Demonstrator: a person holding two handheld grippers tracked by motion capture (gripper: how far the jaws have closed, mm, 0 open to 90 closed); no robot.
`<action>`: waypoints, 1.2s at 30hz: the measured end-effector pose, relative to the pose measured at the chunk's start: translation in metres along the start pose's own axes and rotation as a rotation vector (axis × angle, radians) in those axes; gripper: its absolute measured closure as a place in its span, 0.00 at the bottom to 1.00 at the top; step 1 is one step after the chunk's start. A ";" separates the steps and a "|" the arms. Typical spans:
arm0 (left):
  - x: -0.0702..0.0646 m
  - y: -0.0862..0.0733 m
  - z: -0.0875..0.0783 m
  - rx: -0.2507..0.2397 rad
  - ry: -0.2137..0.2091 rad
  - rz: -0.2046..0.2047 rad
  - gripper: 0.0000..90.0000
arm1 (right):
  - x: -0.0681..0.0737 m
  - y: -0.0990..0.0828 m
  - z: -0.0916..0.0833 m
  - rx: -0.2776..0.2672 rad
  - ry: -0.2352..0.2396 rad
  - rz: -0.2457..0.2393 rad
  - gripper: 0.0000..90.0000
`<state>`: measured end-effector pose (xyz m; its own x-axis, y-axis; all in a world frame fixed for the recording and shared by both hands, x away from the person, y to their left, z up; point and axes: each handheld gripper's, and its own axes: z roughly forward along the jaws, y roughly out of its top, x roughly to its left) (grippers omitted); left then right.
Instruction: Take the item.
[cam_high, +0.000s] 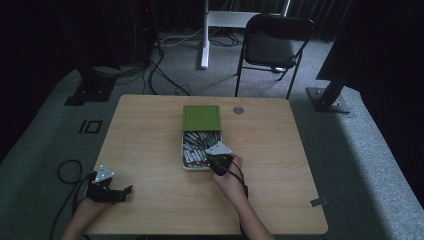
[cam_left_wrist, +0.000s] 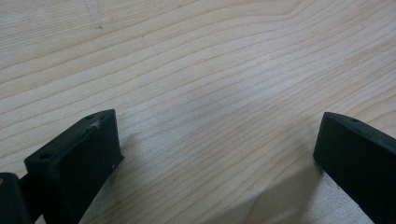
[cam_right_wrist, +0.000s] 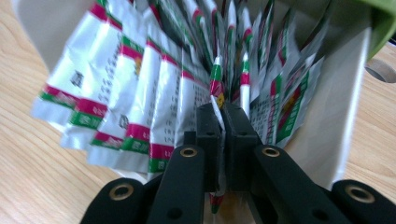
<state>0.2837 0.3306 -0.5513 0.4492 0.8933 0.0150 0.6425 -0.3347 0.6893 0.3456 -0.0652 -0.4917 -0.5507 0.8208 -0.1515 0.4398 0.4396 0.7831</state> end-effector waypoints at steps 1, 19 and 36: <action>0.000 0.000 0.000 0.000 0.000 0.000 0.02 | 0.000 0.000 0.000 0.000 0.000 0.000 0.96; 0.000 0.000 0.000 0.000 0.000 0.001 0.02 | -0.019 0.033 -0.040 -0.152 0.088 0.108 0.97; 0.000 0.000 0.000 0.001 0.000 0.002 0.02 | -0.081 0.035 -0.062 -0.212 -0.061 0.182 0.97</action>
<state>0.2837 0.3307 -0.5512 0.4502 0.8928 0.0162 0.6422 -0.3363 0.6889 0.3618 -0.1386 -0.4149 -0.4301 0.9024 -0.0280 0.3659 0.2026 0.9083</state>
